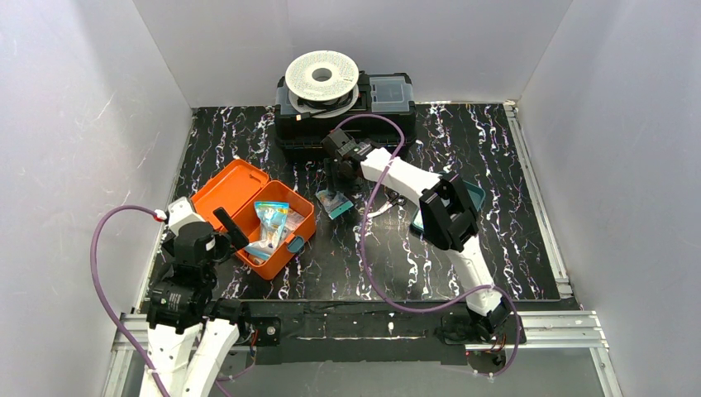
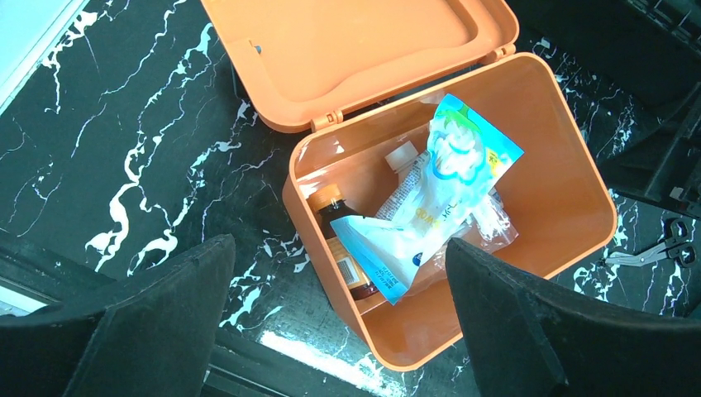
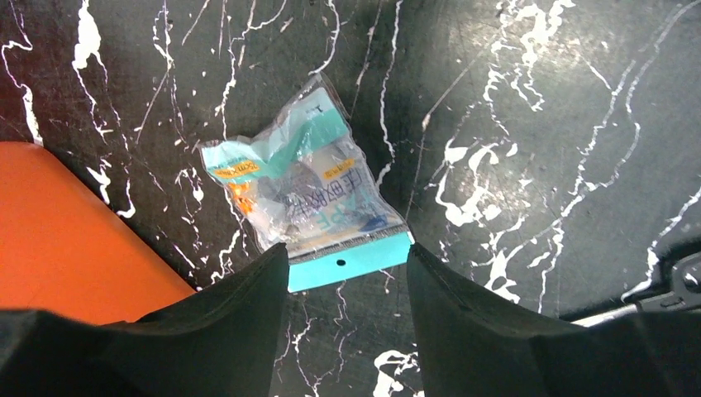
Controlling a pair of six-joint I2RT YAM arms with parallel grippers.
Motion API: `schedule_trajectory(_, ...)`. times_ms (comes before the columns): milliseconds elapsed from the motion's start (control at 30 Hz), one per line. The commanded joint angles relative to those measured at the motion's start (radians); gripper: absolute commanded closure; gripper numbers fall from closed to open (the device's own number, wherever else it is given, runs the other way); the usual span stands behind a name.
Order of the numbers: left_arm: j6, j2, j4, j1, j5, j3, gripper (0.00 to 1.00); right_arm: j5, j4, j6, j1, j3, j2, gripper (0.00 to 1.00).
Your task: Organize the medicine kit
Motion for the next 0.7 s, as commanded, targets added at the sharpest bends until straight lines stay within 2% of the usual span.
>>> schedule_trajectory(0, 0.012, 0.019, 0.007, 0.001, 0.003, -0.005, 0.01, -0.021, 0.016, -0.013, -0.005, 0.067, 0.044, 0.39)
schedule_trajectory(267, 0.014, 0.028, 0.010, 0.001, 0.009, -0.005, 0.01, -0.030, 0.015, -0.011, -0.005, 0.079, 0.098, 0.42)
schedule_trajectory(667, 0.014, 0.024, 0.011, 0.001, 0.012, -0.005, 0.01, 0.048, -0.033, -0.046, 0.001, 0.068, 0.115, 0.60)
